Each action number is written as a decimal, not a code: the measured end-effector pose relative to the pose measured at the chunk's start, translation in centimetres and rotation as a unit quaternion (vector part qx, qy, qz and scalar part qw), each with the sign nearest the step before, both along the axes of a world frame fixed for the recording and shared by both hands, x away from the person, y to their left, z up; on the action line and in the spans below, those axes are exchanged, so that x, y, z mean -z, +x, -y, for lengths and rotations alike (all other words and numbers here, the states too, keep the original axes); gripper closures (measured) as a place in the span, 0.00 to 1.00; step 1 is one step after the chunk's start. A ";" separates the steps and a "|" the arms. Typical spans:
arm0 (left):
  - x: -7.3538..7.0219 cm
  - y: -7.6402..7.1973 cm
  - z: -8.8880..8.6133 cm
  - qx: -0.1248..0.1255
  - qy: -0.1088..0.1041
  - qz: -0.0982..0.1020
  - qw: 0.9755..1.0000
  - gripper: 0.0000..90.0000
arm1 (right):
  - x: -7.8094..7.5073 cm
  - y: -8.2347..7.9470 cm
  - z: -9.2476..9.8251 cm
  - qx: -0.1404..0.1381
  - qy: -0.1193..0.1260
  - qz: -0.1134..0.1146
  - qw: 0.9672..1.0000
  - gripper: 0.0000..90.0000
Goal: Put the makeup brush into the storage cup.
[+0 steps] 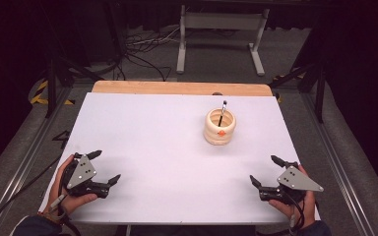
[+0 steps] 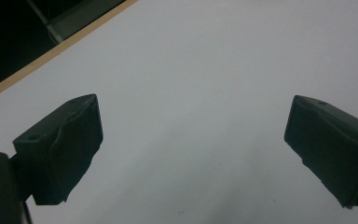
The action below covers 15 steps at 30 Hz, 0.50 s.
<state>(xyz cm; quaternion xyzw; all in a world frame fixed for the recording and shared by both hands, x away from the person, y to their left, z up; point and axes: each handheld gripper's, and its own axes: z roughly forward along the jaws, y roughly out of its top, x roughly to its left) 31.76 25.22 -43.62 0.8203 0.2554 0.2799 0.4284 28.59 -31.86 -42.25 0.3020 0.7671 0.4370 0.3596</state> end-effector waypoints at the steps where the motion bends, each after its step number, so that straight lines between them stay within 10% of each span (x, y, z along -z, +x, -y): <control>1: 0.1 -0.1 -0.2 0.000 -0.002 -0.003 1.000 0.06 | 0.0 0.0 0.0 0.000 0.000 -0.001 1.000 0.10; 15: 0.8 -1.7 -3.0 -0.029 -0.048 -0.018 0.998 0.06 | 0.2 0.1 0.0 0.002 -0.007 -0.006 1.000 0.10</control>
